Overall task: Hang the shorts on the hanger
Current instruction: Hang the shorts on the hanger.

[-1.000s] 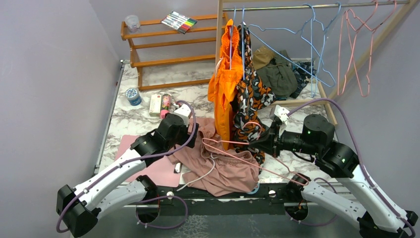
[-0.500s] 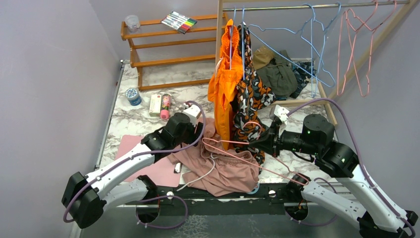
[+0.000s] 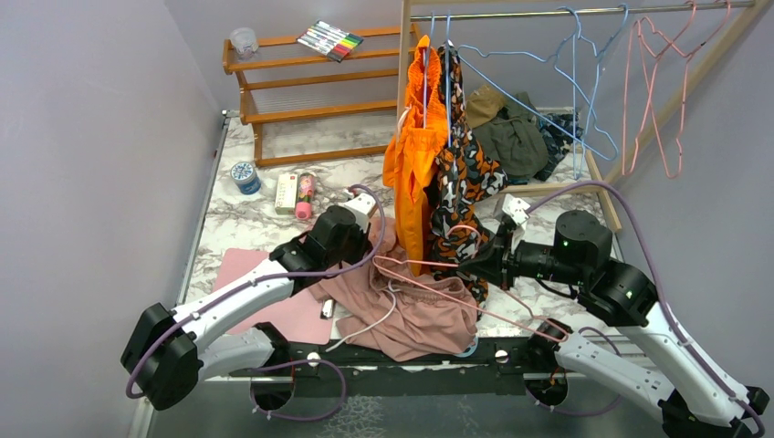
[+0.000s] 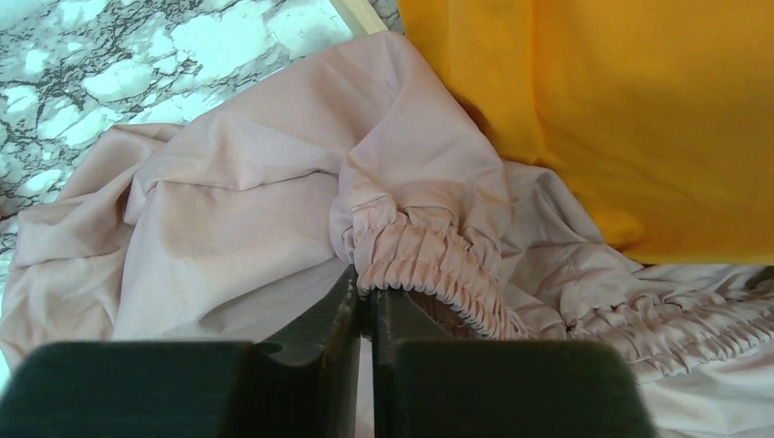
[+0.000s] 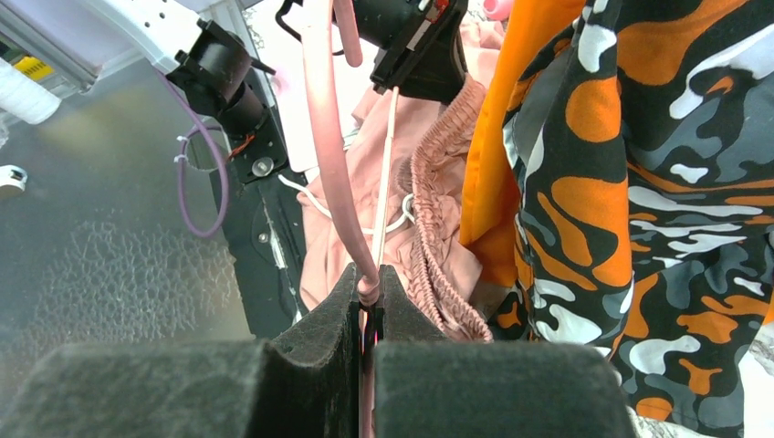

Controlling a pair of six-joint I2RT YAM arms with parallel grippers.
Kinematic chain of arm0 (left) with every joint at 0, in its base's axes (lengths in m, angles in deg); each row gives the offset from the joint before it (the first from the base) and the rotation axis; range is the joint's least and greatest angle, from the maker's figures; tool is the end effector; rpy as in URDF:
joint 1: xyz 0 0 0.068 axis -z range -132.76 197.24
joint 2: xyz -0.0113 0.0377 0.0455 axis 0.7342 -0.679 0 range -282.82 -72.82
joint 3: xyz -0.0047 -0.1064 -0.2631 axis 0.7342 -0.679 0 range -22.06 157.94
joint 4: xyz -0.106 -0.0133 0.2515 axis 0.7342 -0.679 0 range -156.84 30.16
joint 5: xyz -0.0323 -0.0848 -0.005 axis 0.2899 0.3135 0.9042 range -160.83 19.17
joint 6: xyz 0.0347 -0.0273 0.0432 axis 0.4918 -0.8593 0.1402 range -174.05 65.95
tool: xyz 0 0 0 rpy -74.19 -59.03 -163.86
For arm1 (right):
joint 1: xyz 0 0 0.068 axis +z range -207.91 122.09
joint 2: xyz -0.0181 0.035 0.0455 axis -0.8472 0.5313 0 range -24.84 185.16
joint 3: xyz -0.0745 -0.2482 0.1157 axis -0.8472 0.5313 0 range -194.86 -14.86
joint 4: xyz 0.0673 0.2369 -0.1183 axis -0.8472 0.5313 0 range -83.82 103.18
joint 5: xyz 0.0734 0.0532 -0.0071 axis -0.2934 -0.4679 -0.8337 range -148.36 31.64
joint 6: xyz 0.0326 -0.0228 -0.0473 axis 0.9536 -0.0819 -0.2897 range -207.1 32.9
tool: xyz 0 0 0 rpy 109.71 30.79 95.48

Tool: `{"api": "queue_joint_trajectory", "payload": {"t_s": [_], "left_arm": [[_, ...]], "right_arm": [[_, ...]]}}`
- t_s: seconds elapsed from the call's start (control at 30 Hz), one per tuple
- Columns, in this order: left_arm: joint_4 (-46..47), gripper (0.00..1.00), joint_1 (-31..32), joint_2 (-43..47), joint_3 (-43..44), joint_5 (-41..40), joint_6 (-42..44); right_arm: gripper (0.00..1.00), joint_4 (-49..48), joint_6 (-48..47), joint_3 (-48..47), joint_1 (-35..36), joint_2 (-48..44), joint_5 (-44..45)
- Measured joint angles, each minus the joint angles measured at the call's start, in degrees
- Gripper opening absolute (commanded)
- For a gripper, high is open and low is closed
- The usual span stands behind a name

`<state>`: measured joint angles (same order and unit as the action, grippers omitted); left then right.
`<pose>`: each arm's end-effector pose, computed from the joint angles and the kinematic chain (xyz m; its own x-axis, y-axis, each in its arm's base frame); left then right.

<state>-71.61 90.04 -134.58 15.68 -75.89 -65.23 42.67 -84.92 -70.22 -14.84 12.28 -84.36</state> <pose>0.1840 -0.1648 0.2356 -0.5420 0.2386 -0.8058 0.5293 0.8417 -0.1068 0.0856 0.1081 0.3810 -0.2634 -0.1996 -0.9438 -0.9085 0.3803 0.1731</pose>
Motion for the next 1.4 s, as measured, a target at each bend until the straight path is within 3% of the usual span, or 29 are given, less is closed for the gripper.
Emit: {"api": "queue_joint_trajectory", "payload": {"t_s": [0.3,0.7,0.83,1.07,1.4], "left_arm": [[-5.3,0.0,0.0,2.6,0.6,-0.3,-2.0],[-18.4,0.0,0.0,8.1,10.9,-4.0,-8.2],[-21.9,0.0,0.0,6.8,13.3,-4.4,-9.3],[-26.4,0.0,0.0,3.7,16.3,-6.2,-9.6],[-30.6,0.0,-0.1,2.1,17.6,-8.3,-9.4]], "right_arm": [[0.01,-0.6,0.3,0.4,0.0,2.2,-0.8],[0.01,-3.8,-0.6,-1.1,1.4,9.2,-2.6],[0.01,-4.8,-2.4,-4.6,7.3,12.8,2.0],[0.01,-5.6,-6.6,-7.3,24.0,18.0,17.9],[0.01,-5.2,-9.4,-7.7,26.0,16.2,28.2]]}}
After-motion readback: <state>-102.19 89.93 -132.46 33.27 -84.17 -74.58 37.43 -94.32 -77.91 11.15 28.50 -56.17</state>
